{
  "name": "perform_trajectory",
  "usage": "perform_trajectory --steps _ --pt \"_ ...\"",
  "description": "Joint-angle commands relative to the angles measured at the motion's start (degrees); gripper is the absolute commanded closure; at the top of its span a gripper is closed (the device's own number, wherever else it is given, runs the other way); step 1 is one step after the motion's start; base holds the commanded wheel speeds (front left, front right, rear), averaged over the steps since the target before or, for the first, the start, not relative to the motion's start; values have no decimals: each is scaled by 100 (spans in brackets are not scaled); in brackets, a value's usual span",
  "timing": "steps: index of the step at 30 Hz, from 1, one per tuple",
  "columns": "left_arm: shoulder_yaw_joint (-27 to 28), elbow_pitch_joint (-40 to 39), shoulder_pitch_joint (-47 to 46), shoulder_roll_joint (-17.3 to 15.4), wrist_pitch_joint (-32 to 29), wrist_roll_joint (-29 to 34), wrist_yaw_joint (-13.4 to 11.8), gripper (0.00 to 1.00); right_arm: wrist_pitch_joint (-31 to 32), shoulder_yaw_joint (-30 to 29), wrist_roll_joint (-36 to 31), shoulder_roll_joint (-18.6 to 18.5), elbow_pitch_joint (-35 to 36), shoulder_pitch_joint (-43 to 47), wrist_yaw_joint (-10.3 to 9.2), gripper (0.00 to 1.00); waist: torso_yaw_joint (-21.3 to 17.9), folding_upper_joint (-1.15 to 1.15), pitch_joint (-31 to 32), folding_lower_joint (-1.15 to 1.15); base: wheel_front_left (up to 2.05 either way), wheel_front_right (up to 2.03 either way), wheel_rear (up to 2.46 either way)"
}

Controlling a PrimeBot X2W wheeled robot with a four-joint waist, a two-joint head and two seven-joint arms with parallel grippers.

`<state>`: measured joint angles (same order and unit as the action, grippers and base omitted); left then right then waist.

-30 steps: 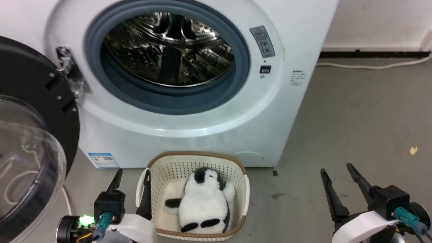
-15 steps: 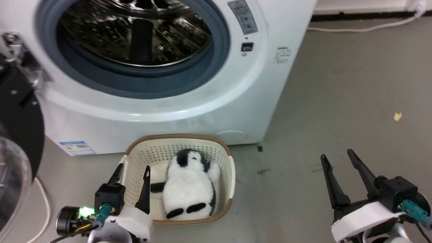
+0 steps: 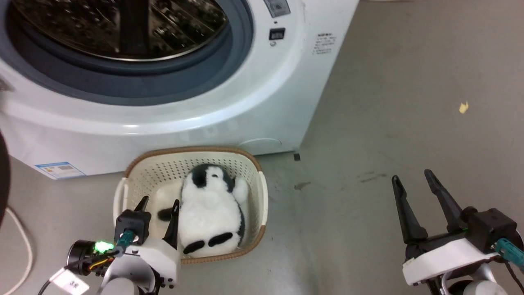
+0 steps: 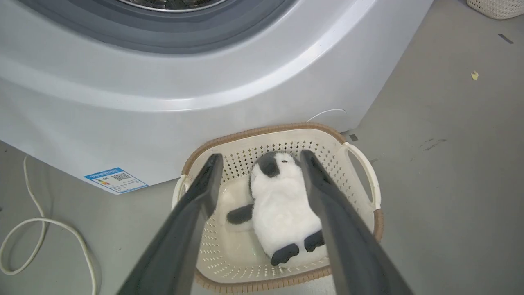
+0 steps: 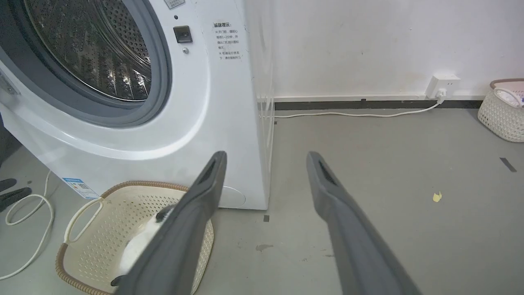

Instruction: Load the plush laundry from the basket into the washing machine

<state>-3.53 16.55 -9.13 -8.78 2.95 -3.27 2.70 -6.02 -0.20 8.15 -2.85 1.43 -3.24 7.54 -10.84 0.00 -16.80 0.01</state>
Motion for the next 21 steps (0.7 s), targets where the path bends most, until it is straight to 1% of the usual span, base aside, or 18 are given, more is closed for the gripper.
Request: perform_trajectory --steps 1,10,21 --pt "-37 124 -152 -66 -29 -52 34 0 -59 22 58 -1 51 -125 -2 0 -82 0 -108 -1 0 0 0" --pt "-114 912 -593 -249 -335 -197 92 0 -167 203 254 -1 88 -244 -3 0 -367 0 -520 -1 0 0 0" --pt "-435 1681 -1181 -556 -783 -479 167 0 -299 280 525 -2 125 -350 -3 0 -715 0 -1084 -1 0 0 0"
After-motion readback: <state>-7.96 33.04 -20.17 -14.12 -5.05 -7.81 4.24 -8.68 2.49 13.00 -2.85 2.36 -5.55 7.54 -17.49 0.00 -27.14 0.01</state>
